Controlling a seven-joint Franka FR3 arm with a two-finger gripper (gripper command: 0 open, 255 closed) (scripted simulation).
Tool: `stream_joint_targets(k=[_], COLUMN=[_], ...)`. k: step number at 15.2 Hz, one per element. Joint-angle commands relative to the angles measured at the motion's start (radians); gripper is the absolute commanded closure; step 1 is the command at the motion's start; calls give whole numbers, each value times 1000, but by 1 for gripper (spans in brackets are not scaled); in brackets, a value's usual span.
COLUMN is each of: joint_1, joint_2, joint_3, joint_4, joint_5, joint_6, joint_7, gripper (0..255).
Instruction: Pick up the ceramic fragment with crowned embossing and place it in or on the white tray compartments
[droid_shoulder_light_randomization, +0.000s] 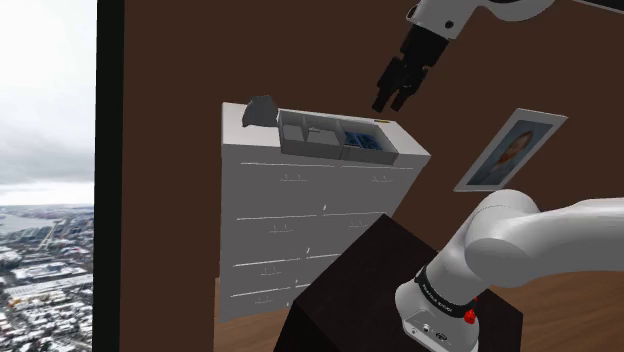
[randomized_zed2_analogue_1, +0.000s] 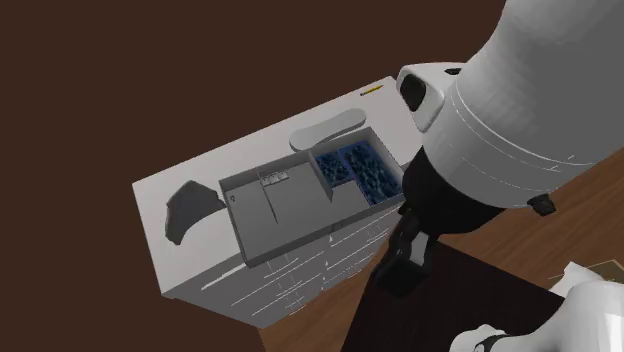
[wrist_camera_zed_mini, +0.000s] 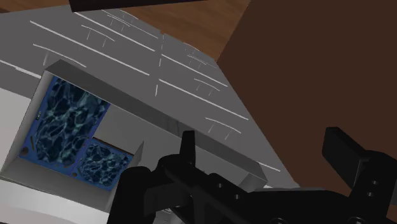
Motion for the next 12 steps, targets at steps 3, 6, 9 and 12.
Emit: stream_joint_targets(k=[3, 6, 9, 12], joint_1=[-10, -28, -51, -77], joint_2=[49, 137, 239, 351], joint_3=[53, 128, 198, 262], joint_4=[10, 40, 89, 155], joint_5=[23, 46, 53, 44], joint_6=[46, 111, 169, 217], joint_7=[97, 241, 385, 531], gripper=[0, 0, 0, 0])
